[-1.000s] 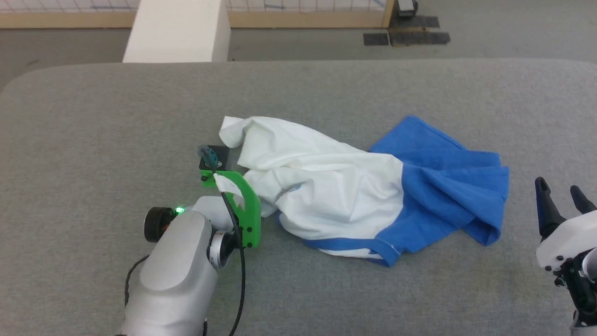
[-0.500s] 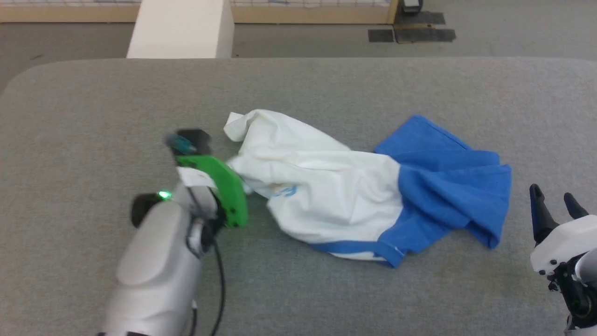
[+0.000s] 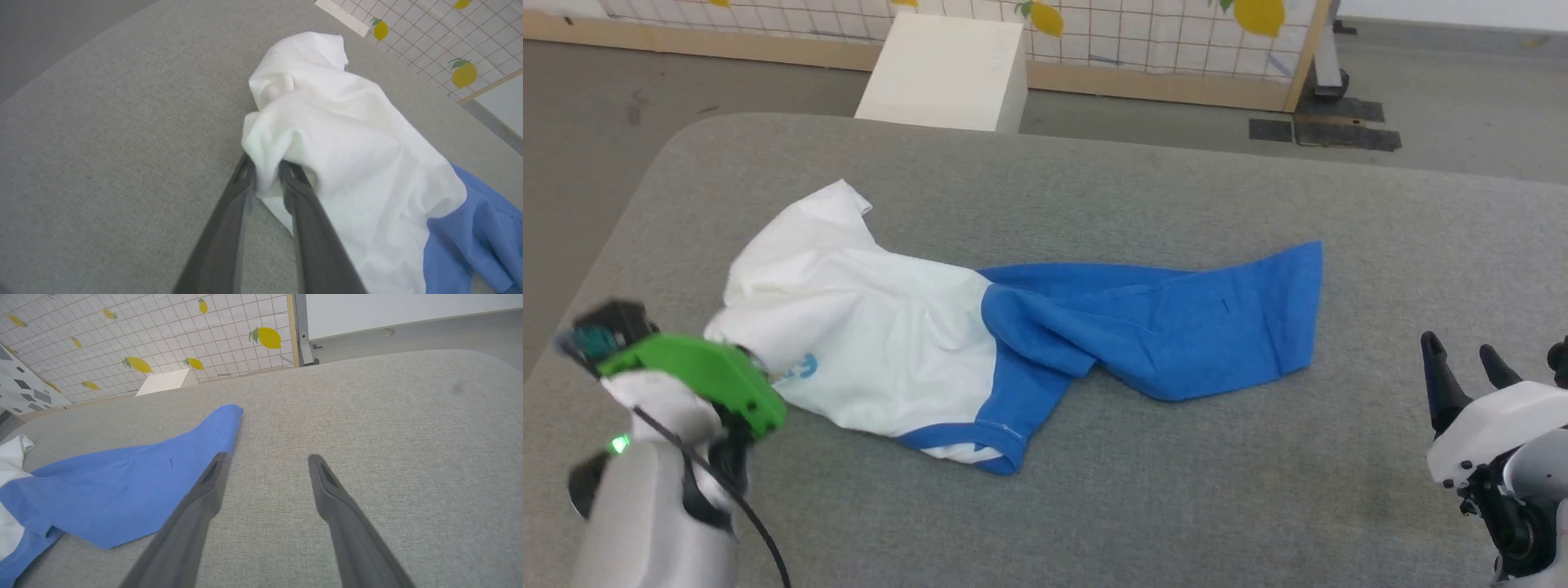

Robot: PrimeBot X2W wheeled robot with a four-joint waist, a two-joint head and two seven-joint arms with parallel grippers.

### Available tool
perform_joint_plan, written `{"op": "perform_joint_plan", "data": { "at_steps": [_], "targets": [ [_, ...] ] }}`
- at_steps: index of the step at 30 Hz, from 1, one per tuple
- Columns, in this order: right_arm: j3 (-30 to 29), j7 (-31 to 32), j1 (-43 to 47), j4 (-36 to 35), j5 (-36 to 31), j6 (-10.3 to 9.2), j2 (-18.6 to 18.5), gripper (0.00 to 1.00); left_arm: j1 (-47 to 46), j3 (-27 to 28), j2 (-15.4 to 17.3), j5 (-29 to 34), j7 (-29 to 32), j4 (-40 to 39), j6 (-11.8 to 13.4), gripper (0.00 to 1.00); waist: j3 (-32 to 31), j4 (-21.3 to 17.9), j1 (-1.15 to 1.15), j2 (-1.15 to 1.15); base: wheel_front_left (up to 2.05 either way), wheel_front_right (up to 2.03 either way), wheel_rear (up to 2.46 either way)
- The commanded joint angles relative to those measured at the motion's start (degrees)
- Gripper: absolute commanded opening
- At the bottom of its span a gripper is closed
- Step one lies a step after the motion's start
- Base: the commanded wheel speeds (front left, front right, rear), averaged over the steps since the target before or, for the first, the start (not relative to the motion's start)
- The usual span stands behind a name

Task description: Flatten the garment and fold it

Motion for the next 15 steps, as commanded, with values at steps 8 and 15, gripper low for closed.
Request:
{"op": "perform_joint_plan", "data": {
  "at_steps": [8,15],
  "targets": [
    [5.73,1.61,-0.65,-0.44,-1.27,-0.08,0.0,1.0,5.97,0.87,-0.59,2.89,-20.1,-6.56,-4.67,1.0,-0.19,1.08,0.0,0.0,0.0,0.0,0.0],
    [17.8,6.2,-3.15,1.84,-2.89,-0.08,0.01,1.0,11.3,-0.39,-2.63,8.25,-37.63,-9.33,-6.51,1.0,0.8,2.35,0.0,0.0,0.0,0.0,0.0]
  ]
}}
